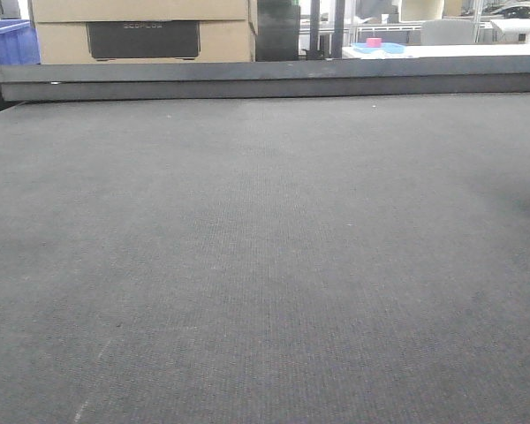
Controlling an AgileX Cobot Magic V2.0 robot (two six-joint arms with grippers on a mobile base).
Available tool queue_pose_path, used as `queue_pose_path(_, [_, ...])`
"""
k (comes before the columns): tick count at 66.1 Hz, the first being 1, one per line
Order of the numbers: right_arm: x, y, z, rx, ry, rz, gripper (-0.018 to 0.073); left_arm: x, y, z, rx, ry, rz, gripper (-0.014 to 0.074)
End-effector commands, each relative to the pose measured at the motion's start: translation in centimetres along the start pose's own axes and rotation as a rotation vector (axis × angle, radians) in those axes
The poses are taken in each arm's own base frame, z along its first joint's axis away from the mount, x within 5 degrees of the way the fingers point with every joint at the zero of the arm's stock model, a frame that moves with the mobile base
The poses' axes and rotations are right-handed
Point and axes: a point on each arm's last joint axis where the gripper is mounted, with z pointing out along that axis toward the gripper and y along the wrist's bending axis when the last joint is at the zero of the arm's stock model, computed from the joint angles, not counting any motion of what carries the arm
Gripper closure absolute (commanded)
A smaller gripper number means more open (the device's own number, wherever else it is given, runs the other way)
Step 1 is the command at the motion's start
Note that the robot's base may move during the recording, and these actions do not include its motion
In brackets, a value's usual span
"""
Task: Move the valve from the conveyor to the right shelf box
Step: 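Center both grippers around the valve body below its T-handle, then close both grippers on the valve body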
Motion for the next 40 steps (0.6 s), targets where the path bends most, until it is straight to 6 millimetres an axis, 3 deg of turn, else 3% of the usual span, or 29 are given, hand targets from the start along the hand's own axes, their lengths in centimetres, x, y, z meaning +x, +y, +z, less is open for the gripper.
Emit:
queue_pose_path(1, [0.2, 0.1, -2.1, 0.009, -0.083, -0.007, 0.0721, -0.5, 0.0, 0.3, 0.003, -0.003, 0.065, 0.0675])
queue_pose_path(9, [0.4, 0.2, -2.8, 0.010, -0.107, -0.008, 0.0721, -1.0, 0.1, 1.6, 0.002, 0.028, 0.082, 0.0495])
queue_pose_path(17, [0.5, 0.2, -2.8, 0.009, -0.095, -0.009, 0.0721, -1.4, 0.6, 2.9, -0.033, 0.060, 0.097, 0.0232])
queue_pose_path(24, [0.6, 0.2, -2.8, 0.007, -0.091, -0.008, 0.0721, -1.6, 0.7, 4.1, -0.037, 0.103, 0.100, 0.0081])
queue_pose_path(30, [0.6, 0.2, -2.8, 0.007, -0.091, -0.008, 0.0721, -1.9, 0.7, 5.3, -0.033, 0.132, 0.100, 0.0030])
queue_pose_path(40, [0.6, 0.2, -2.8, 0.007, -0.091, -0.008, 0.0721, -2.3, 0.8, 7.5, -0.027, 0.192, 0.100, 0.0025])
